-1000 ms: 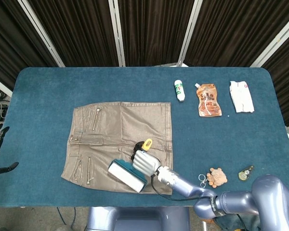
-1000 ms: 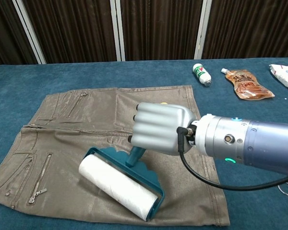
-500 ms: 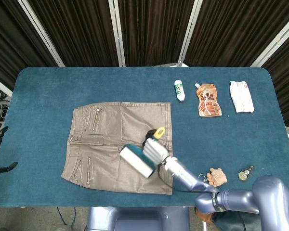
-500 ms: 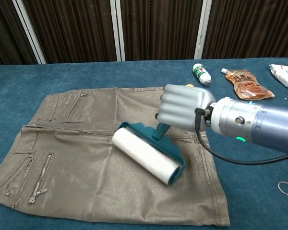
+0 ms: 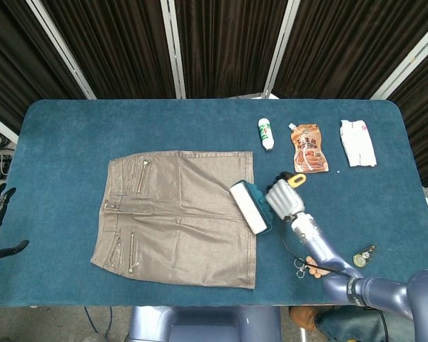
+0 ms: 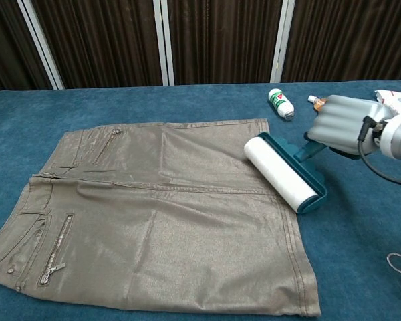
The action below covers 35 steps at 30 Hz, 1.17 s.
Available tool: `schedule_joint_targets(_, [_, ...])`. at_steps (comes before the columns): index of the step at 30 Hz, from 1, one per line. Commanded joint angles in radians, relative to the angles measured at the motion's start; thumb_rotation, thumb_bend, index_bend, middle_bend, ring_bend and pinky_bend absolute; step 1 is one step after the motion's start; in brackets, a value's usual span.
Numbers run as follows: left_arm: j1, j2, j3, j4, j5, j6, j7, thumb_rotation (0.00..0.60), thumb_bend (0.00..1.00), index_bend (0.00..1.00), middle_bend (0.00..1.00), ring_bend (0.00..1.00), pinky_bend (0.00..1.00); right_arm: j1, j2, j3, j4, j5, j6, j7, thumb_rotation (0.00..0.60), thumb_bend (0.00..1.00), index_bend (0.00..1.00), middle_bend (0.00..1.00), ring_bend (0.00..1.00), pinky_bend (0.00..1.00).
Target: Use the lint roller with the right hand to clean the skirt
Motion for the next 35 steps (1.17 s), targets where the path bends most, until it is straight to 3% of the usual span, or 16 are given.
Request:
schedule_joint_targets(1, [0.0,-0.001,0.001,-0.004,0.002,0.0,0.005,0.6,0.0,0.0,0.0,0.0,0.0,-0.025,0.015,0.001,0.031,0.033,-0.001,0.033,0.6,0.89,0.41,0.49,0.38,0.42])
schedule_joint_targets(6, [0.0,0.0,0.002,-0.007,0.001,0.0,0.005,0.6,0.0,0.0,0.0,0.0,0.0,-0.048,0.021,0.021,0.046,0.135,-0.004,0.042,0.6,0.89,0.4,0.49,0.39,0.43])
schedule_joint_targets(8, [0.001,0.001,0.002,-0.008,0.001,0.0,0.003,0.6,0.0,0.0,0.0,0.0,0.0,-0.053,0.022,0.028,0.042,0.164,-0.004,0.044,0.6,0.78,0.34,0.48,0.38,0.43])
schedule_joint_targets(10, [0.001,0.003,0.002,-0.01,0.003,0.001,0.0,0.6,0.0,0.0,0.0,0.0,0.0,-0.06,0.023,0.035,0.035,0.185,0.001,0.059,0.6,0.34,0.14,0.41,0.32,0.43])
schedule_joint_targets(12, [0.002,0.005,0.003,-0.011,0.006,0.002,-0.002,0.6,0.0,0.0,0.0,0.0,0.0,-0.066,0.029,0.045,0.019,0.201,0.003,0.085,0.6,0.05,0.02,0.28,0.25,0.4])
schedule_joint_targets(13, [0.002,0.005,0.004,-0.012,0.007,0.002,-0.003,0.6,0.0,0.0,0.0,0.0,0.0,-0.069,0.033,0.051,0.009,0.21,0.005,0.097,0.6,0.0,0.0,0.21,0.22,0.37])
schedule_joint_targets(17, [0.003,0.012,0.008,-0.018,0.014,0.0,-0.012,0.6,0.0,0.0,0.0,0.0,0.0,-0.083,0.076,0.072,-0.066,0.201,0.056,0.146,0.6,0.0,0.0,0.14,0.16,0.3])
schedule_joint_targets(23, [0.014,0.024,0.014,-0.015,0.049,0.029,-0.038,0.6,0.0,0.0,0.0,0.0,0.0,-0.181,0.211,0.085,-0.213,-0.003,0.218,0.423,0.6,0.0,0.0,0.13,0.12,0.24])
schedule_joint_targets(29, [0.02,0.019,0.024,0.014,0.094,0.051,-0.072,0.6,0.0,0.0,0.0,0.0,0.0,-0.323,0.346,0.026,-0.323,-0.25,0.403,0.729,0.6,0.0,0.0,0.1,0.07,0.18])
schedule_joint_targets(35, [0.033,0.025,0.027,0.021,0.121,0.085,-0.11,0.6,0.0,0.0,0.0,0.0,0.0,-0.422,0.393,-0.011,-0.377,-0.357,0.523,0.857,0.6,0.0,0.0,0.01,0.0,0.03])
